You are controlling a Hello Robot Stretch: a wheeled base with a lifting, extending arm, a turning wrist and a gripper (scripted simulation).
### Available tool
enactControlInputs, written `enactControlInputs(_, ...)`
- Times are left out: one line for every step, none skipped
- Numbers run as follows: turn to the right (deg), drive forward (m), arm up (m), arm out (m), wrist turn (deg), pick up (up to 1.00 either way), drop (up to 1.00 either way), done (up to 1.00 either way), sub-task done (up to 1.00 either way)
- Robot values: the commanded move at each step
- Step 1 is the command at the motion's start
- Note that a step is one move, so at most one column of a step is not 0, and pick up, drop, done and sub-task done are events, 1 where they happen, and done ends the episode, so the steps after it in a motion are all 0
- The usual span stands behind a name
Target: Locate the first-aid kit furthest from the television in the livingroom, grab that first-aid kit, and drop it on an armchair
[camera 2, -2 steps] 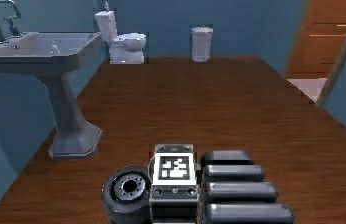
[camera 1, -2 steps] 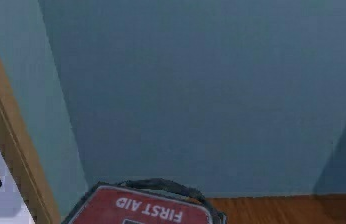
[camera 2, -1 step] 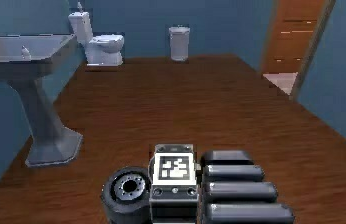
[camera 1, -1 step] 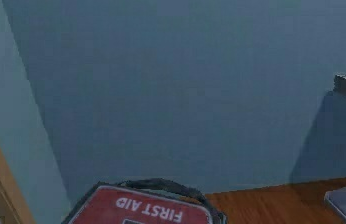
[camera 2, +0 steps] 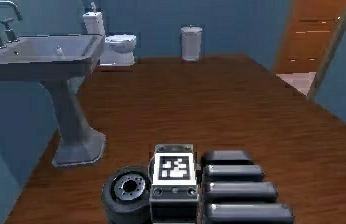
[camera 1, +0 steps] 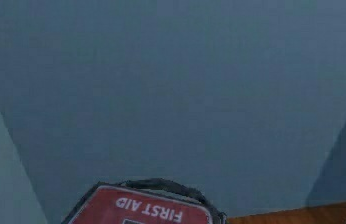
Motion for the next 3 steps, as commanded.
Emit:
enactControlInputs(-45.0, 0.00, 0.00, 0.00, 0.0, 0.00, 0.00, 0.00, 0.00)
enactControlInputs(-39.0, 0.00, 0.00, 0.00, 0.0, 0.00, 0.00, 0.00, 0.00)
enactControlInputs(0.0, 1.00, 0.00, 0.00, 0.0, 0.00, 0.00, 0.00, 0.00)
